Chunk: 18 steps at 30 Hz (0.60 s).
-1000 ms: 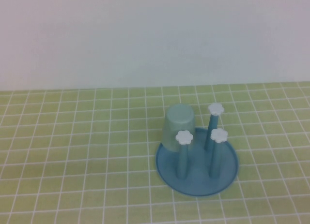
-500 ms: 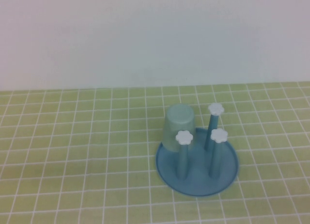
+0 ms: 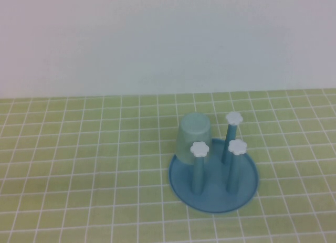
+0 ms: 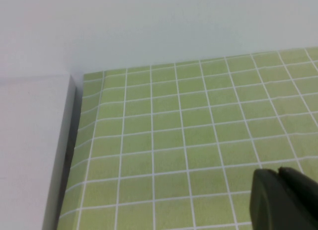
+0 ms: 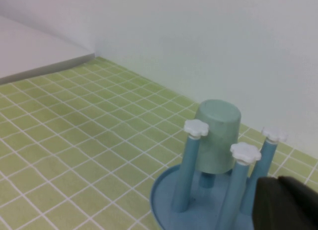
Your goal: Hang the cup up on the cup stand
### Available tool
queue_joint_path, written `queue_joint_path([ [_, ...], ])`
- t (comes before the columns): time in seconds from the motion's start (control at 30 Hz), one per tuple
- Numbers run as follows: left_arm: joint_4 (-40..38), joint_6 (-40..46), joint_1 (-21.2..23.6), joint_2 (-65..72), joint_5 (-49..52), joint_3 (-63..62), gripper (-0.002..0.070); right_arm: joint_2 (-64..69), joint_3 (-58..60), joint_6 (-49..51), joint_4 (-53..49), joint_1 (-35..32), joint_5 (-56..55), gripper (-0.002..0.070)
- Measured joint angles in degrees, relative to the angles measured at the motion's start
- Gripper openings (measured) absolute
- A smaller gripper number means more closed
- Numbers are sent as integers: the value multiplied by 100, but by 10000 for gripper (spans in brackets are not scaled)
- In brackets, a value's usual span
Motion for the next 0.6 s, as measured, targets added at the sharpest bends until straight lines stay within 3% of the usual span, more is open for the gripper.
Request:
queue_joint_path([
  [0.37,-250,-288,13,0,-229,0,0,0,0,0,0,0,0,-1],
  [0.6,-498,-303,672,-504,-912,0,0,-42,186,0,0,0,29,-1],
])
